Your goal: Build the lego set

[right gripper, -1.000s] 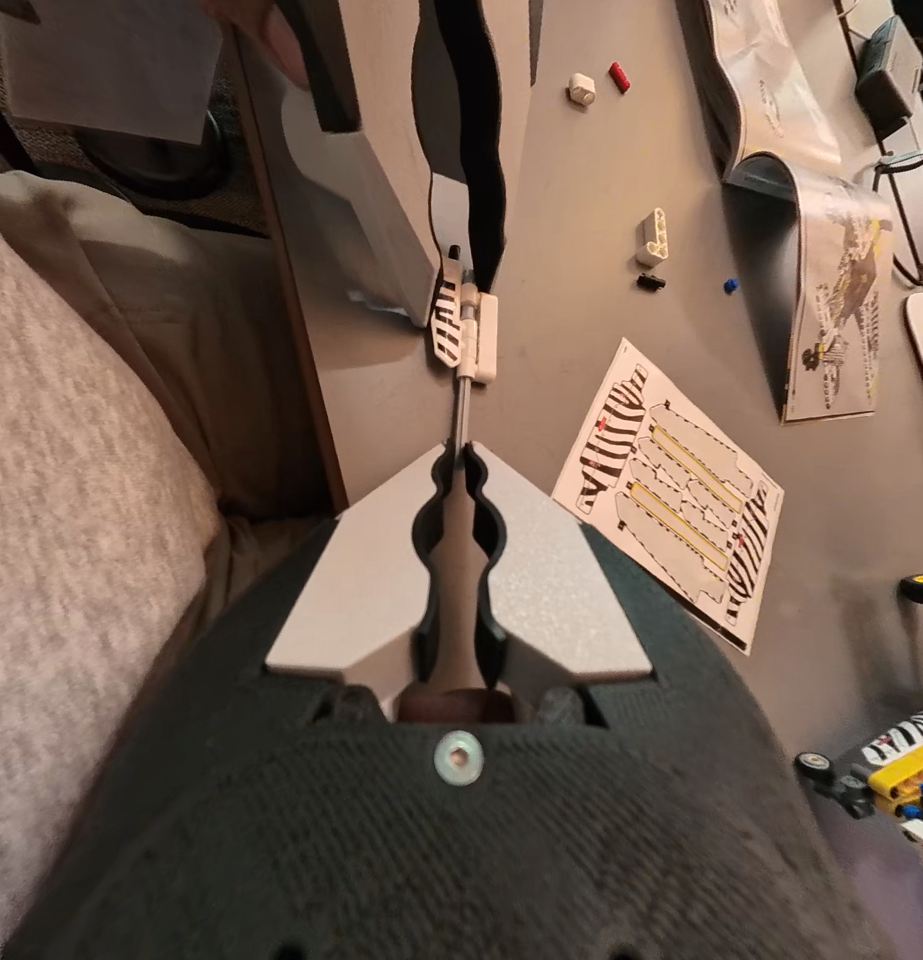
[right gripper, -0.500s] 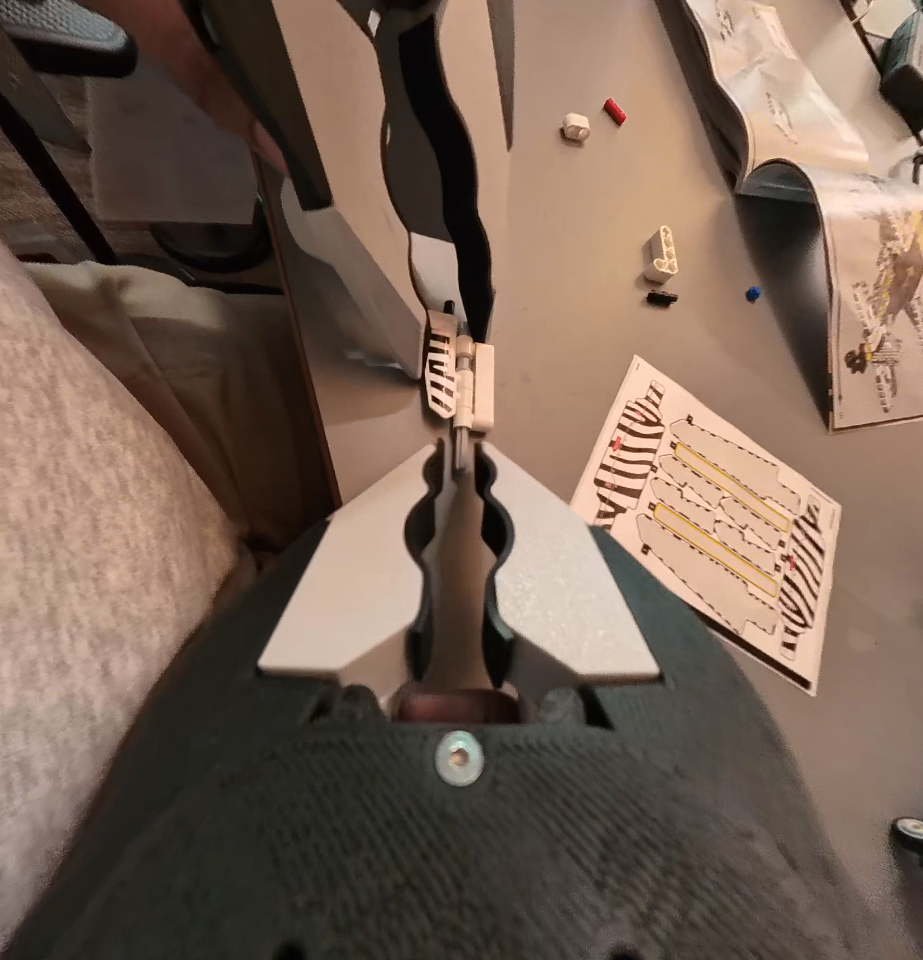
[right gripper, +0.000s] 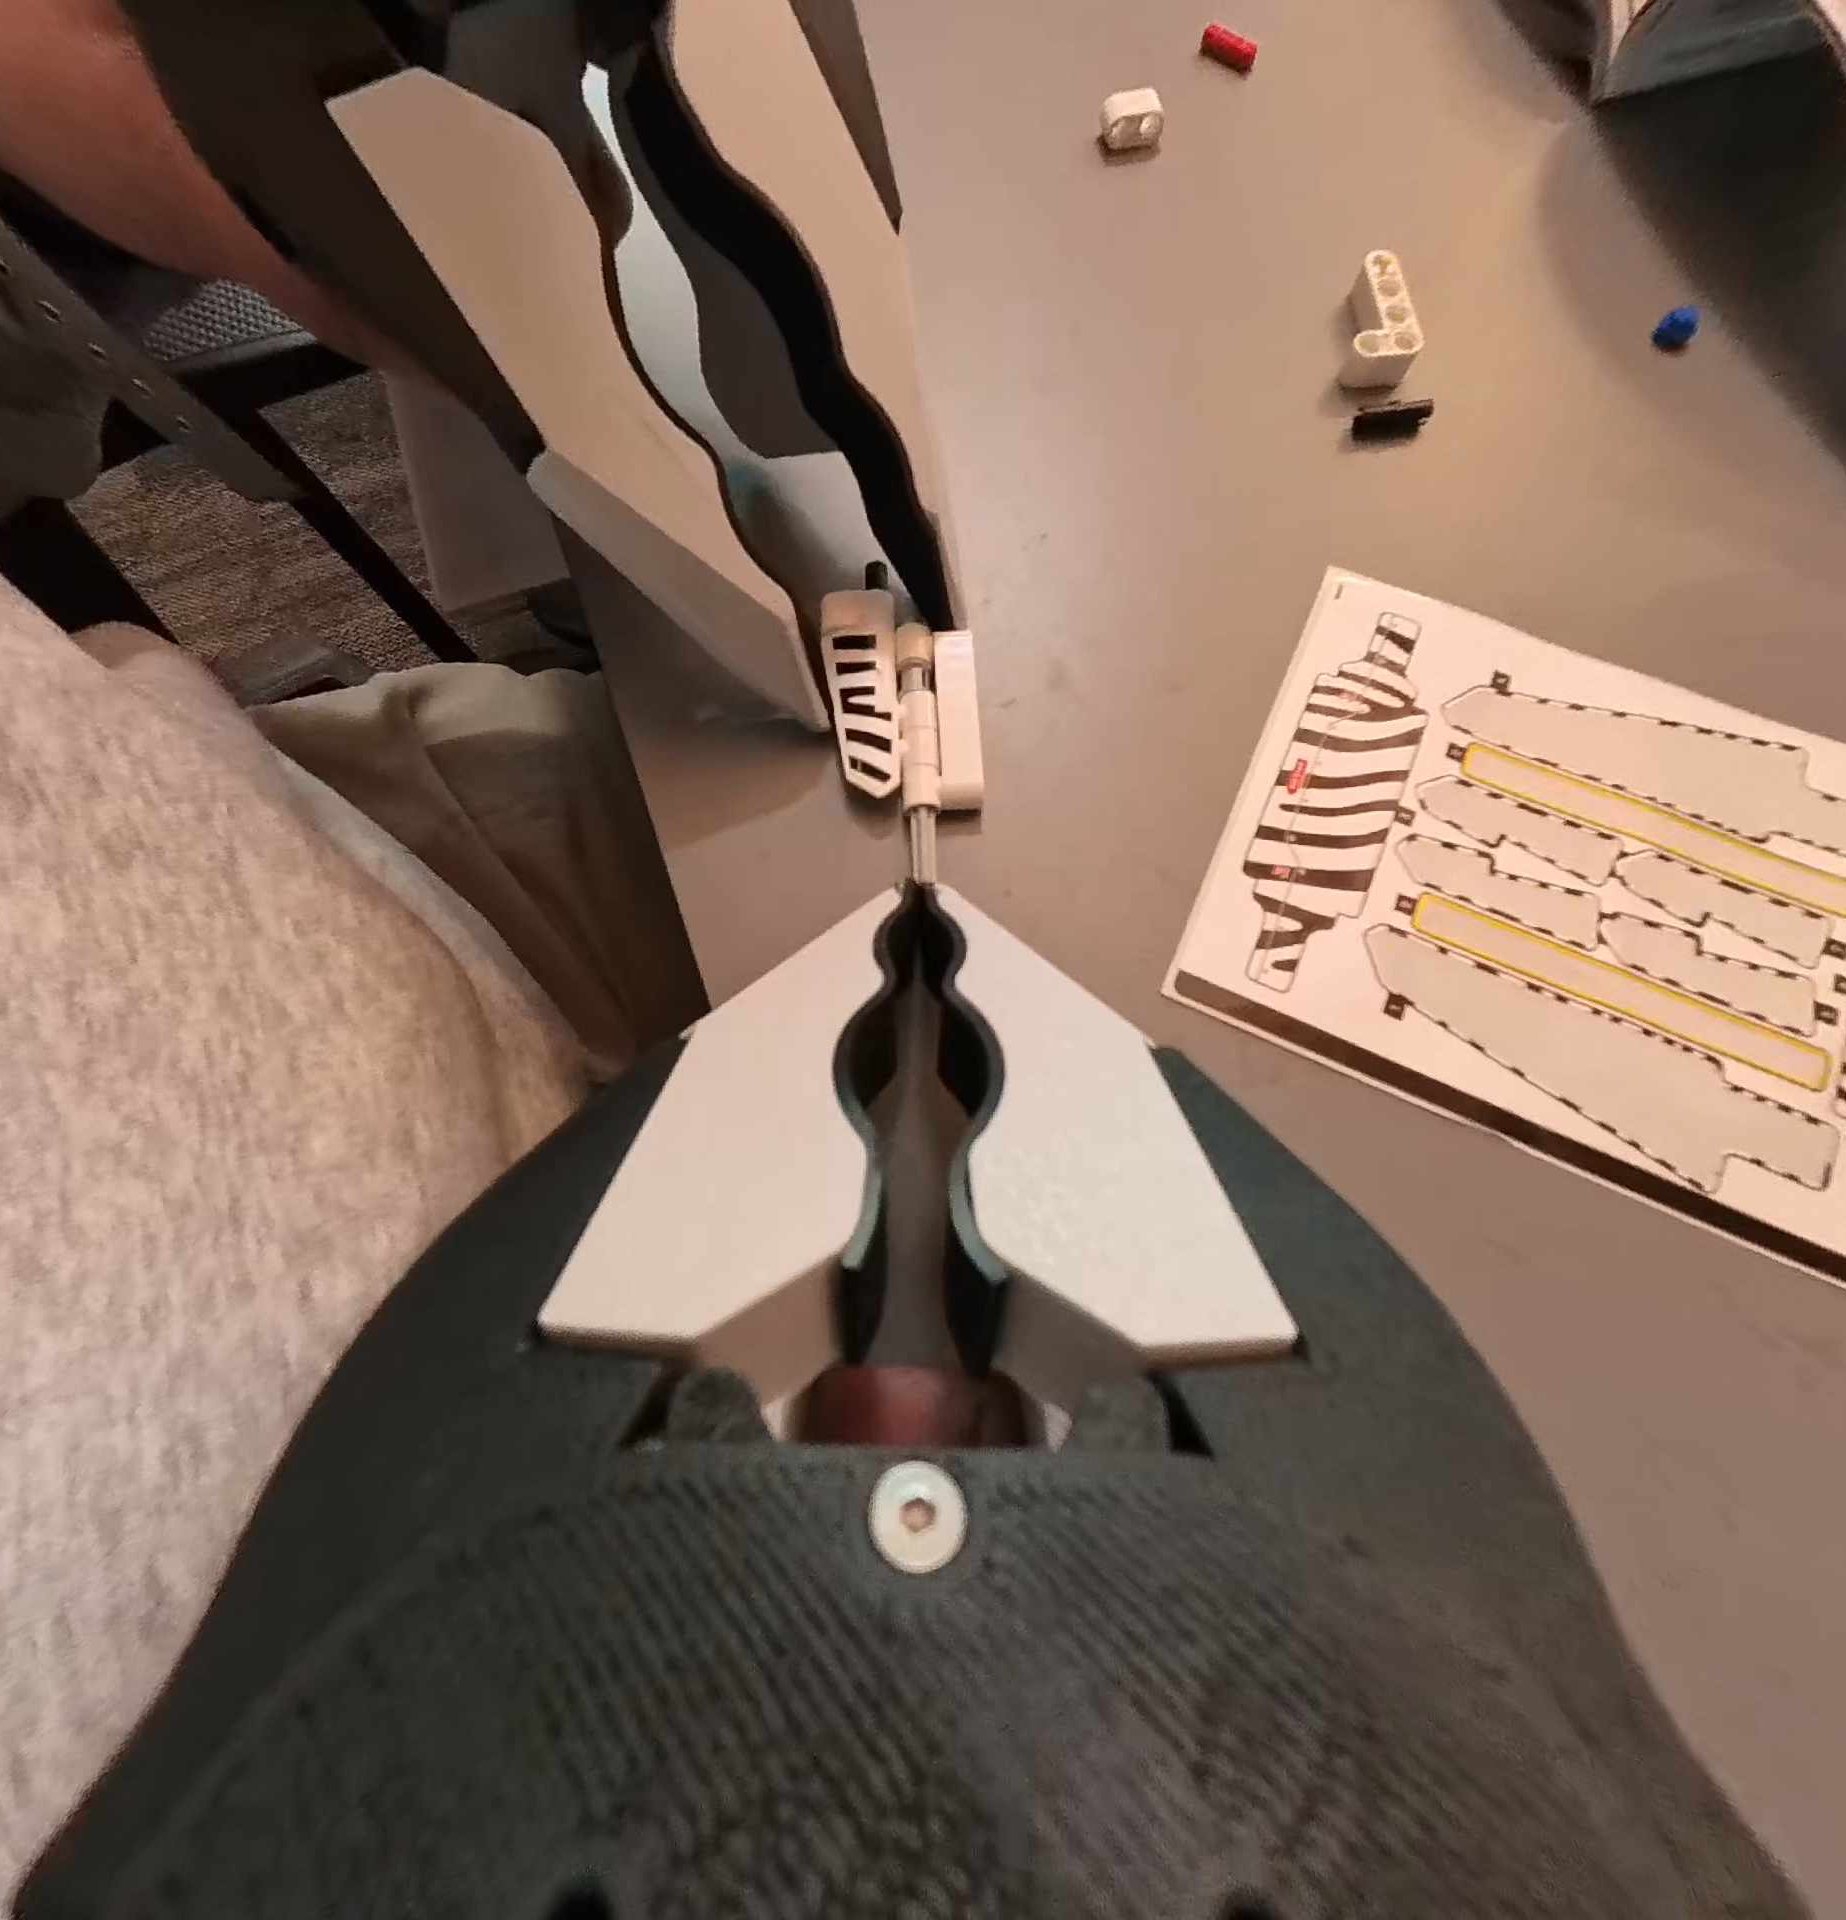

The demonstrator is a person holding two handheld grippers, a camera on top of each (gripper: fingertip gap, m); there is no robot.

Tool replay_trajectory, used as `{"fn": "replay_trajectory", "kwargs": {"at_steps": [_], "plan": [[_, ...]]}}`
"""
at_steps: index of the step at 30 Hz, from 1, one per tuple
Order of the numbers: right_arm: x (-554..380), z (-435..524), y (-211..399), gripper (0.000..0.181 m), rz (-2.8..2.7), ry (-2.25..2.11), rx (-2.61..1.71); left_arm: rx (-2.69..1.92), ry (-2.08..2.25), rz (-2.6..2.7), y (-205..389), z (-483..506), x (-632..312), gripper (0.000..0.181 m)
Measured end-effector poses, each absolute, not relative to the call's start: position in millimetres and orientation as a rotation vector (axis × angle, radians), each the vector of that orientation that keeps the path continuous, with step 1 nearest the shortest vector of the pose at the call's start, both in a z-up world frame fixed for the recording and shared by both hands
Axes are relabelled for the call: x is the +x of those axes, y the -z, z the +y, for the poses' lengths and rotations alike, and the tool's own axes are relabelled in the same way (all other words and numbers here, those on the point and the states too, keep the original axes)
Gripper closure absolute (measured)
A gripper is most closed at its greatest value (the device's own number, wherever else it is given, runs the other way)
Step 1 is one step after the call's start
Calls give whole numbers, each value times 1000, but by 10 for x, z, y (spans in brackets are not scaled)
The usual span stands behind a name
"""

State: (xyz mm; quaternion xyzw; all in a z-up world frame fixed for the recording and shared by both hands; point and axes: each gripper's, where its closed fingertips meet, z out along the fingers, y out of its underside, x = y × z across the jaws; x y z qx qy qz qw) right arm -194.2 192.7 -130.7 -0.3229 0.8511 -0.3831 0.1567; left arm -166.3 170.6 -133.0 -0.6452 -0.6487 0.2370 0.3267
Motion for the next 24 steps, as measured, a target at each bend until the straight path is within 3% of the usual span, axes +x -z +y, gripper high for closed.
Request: {"fn": "replay_trajectory", "kwargs": {"at_steps": [24], "plan": [[-1969, 1889, 1295, 181, 2398, 948, -779, -1748, -678, -1704, 1329, 1679, -1675, 155]]}}
